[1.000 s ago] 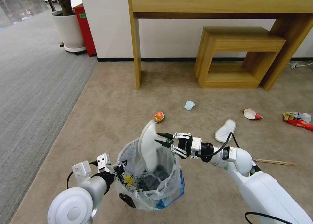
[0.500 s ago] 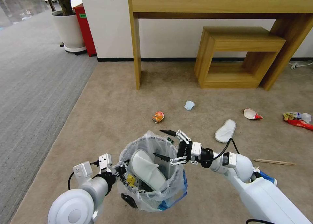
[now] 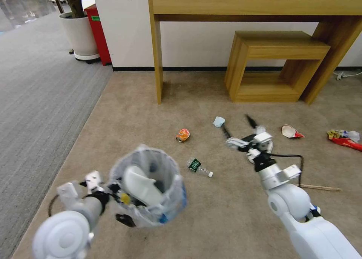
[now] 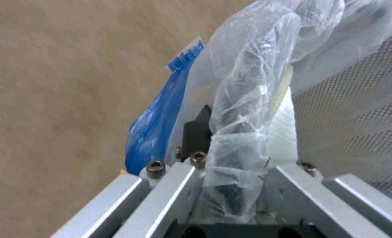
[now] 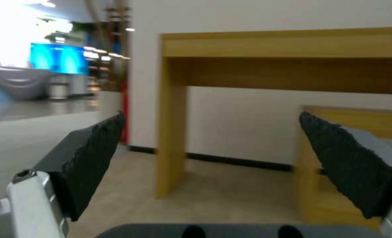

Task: Pick up the trash bin and place the garbage on the floor into it.

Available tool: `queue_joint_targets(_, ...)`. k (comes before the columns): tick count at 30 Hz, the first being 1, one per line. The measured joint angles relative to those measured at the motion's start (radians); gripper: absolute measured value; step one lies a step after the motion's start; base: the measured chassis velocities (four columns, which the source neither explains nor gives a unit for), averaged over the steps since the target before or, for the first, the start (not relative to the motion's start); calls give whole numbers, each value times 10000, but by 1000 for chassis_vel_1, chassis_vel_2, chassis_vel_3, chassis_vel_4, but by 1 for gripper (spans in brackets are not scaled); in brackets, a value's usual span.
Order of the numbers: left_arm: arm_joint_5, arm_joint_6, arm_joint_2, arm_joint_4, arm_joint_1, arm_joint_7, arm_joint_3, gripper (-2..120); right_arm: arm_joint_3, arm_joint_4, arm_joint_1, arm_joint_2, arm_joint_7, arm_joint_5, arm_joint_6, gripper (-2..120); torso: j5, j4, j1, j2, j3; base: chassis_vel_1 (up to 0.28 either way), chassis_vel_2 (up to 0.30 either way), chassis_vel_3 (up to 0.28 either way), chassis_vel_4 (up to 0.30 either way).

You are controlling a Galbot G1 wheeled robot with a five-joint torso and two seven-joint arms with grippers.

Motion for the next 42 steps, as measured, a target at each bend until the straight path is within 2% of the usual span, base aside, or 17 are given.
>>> queue_joint_targets(8,919,-2,-288,-86,-77,200,-999,1,1346,-144,-972,915,633,-1463,299,100,3,1,0,1,-1,0,0,0,0)
queue_joint_targets(17,1082,-1,-495,-271,-17,458,-1525,1,2116,-80,-1388,1505,904,-1876,473,100,1,1,0,1,-1,0,0,0,0)
queue_joint_targets(27,1126,1,-743,-332,-5,636,-1872,1,1974,-341,-1510,1934,699,-1933,724,100,1,1,0,1,-1,0,0,0,0)
queue_joint_targets(42,1214,2,-789,-499,56,734,-1697,1,1680,-471,-1400,2014,507,-1907,922,100,1,1,0,1,-2,-50,54,49,-53)
